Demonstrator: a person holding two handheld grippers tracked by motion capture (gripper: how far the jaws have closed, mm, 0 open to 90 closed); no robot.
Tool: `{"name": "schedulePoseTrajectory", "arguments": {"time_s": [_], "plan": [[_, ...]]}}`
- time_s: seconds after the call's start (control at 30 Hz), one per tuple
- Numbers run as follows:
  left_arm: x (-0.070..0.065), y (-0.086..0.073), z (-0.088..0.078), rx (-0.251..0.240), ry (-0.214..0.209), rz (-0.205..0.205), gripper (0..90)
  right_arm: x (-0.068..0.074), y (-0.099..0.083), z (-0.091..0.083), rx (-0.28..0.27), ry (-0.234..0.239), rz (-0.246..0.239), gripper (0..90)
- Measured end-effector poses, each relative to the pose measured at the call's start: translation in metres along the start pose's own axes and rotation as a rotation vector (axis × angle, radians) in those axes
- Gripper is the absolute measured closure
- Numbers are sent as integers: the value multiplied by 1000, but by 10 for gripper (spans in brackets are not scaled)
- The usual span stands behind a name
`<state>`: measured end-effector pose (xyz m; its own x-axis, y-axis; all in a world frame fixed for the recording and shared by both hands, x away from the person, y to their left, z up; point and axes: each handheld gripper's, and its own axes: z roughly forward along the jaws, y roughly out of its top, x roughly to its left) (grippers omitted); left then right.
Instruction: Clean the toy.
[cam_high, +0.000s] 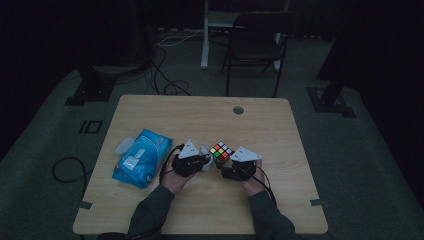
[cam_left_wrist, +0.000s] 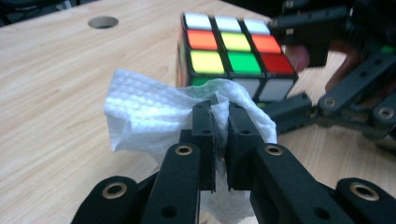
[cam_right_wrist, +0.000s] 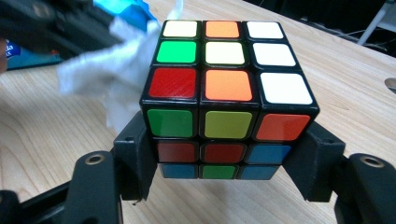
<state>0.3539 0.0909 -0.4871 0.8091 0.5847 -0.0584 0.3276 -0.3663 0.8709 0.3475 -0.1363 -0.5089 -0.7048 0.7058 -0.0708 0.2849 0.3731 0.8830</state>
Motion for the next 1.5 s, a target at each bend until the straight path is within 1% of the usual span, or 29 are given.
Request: {"name": "schedulePoseTrajectory", "arguments": {"time_s": [0.07,0.13,0.2,0.23,0.27,0.33,0.37,0.4,0.43,0.6,0.67,0.8,0.9,0.97,1.1,1.33,1.5], "plan": [[0,3,-4,-17,0,-2,852,0,0,1,3,5,1,345],[0,3,-5,-18,-1,3,852,1,-1,1,4,7,2,344],[-3,5,-6,-28,-16,9,852,1,-1,1,5,8,1,344],[-3,5,-6,-28,-16,9,852,1,-1,1,5,8,1,344],[-5,6,-5,-29,-26,14,852,1,-1,1,7,9,4,344],[-5,6,-5,-29,-26,14,852,1,-1,1,6,9,4,344],[-8,6,-3,-21,-45,23,852,1,-1,1,6,9,4,345],[-8,5,-2,-15,-49,26,852,0,0,1,3,12,7,345],[-8,4,0,-9,-49,27,852,-1,0,1,2,12,9,345],[-1,-9,10,30,-41,-8,853,-1,1,-1,-4,7,11,345],[-1,-13,15,45,-40,-13,853,-2,2,-1,-9,8,12,345],[1,-18,20,57,-44,-28,852,-3,2,-3,-19,11,32,345],[2,-20,23,68,-45,-31,852,-4,3,-4,-27,13,35,344],[2,-21,25,71,-45,-31,852,-4,4,-4,-34,25,43,345],[2,-22,28,73,-43,-37,852,-2,5,-4,-41,35,39,344],[1,-21,29,74,-39,-24,852,-2,5,-4,-38,38,44,345],[7,-20,26,58,-15,-43,853,-2,5,-5,-39,36,46,344]]}}
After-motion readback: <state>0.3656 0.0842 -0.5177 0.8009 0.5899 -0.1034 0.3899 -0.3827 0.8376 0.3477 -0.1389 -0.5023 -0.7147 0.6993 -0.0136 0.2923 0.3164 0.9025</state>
